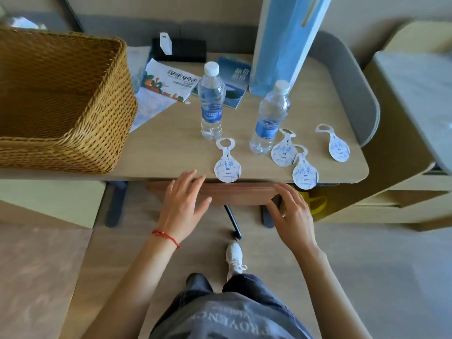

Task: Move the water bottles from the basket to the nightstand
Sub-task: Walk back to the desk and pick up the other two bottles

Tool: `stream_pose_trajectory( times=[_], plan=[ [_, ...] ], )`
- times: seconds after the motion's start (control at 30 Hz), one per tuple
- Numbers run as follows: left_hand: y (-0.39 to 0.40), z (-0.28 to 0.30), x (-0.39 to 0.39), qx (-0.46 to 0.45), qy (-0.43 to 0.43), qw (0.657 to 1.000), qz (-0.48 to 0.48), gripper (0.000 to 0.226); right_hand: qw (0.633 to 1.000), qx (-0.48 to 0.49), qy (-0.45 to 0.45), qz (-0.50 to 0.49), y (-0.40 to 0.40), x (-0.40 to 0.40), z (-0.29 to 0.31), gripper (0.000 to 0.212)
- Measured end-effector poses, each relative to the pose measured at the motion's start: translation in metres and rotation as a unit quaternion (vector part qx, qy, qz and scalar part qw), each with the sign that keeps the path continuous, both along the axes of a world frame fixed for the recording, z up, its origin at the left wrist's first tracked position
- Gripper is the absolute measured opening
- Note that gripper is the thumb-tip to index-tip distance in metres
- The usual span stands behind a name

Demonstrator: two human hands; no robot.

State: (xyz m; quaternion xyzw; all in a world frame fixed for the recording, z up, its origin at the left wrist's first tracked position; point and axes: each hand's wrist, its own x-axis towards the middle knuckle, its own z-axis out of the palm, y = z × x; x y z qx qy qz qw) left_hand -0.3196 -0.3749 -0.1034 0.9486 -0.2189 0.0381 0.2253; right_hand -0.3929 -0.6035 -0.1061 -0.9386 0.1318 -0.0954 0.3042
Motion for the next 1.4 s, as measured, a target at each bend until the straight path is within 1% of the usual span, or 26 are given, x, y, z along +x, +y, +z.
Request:
stream_pose_trajectory(
  times=[0.2,0.27,0.4,0.5,0.6,0.77,0.9,1.0,1.1,1.3,1.4],
  plan=[
    [-0.025,0.01,0.052,-0.015,-0.02,0.999,0.022,0.051,1.0,0.016,-0.02,0.016,-0.033,0.065,0.013,0.043],
    [-0.034,0.014,0.068,-0.034,-0.029,0.998,0.034,0.047,0.999,0.023,-0.038,0.024,-0.045,0.089,0.019,0.043],
    [-0.051,0.024,0.094,-0.113,-0.035,0.99,0.076,0.048,0.996,0.047,-0.069,0.018,-0.063,0.121,0.031,0.048],
    [-0.059,0.033,0.109,-0.181,-0.036,0.976,0.115,0.051,0.992,0.081,-0.096,0.004,-0.068,0.139,0.036,0.056],
    [-0.064,0.042,0.127,-0.234,-0.025,0.961,0.144,0.056,0.987,0.125,-0.1,0.002,-0.069,0.152,0.036,0.061],
    [-0.068,0.053,0.166,-0.293,0.002,0.946,0.141,0.057,0.983,0.163,-0.08,-0.004,-0.068,0.171,0.034,0.063],
    [-0.073,0.054,0.191,-0.334,0.05,0.93,0.143,0.059,0.975,0.212,-0.068,-0.017,-0.063,0.181,0.035,0.062],
    [-0.075,0.051,0.205,-0.348,0.089,0.924,0.131,0.053,0.972,0.224,-0.065,-0.029,-0.059,0.184,0.033,0.063],
    [-0.074,0.047,0.215,-0.351,0.115,0.922,0.113,0.051,0.964,0.259,-0.059,-0.028,-0.059,0.186,0.031,0.064],
    [-0.072,0.038,0.224,-0.382,0.144,0.906,0.109,0.061,0.964,0.257,-0.057,-0.029,-0.06,0.188,0.029,0.066],
    [-0.07,0.034,0.227,-0.399,0.154,0.899,0.092,0.06,0.963,0.262,-0.058,-0.03,-0.059,0.19,0.027,0.065]
  ],
)
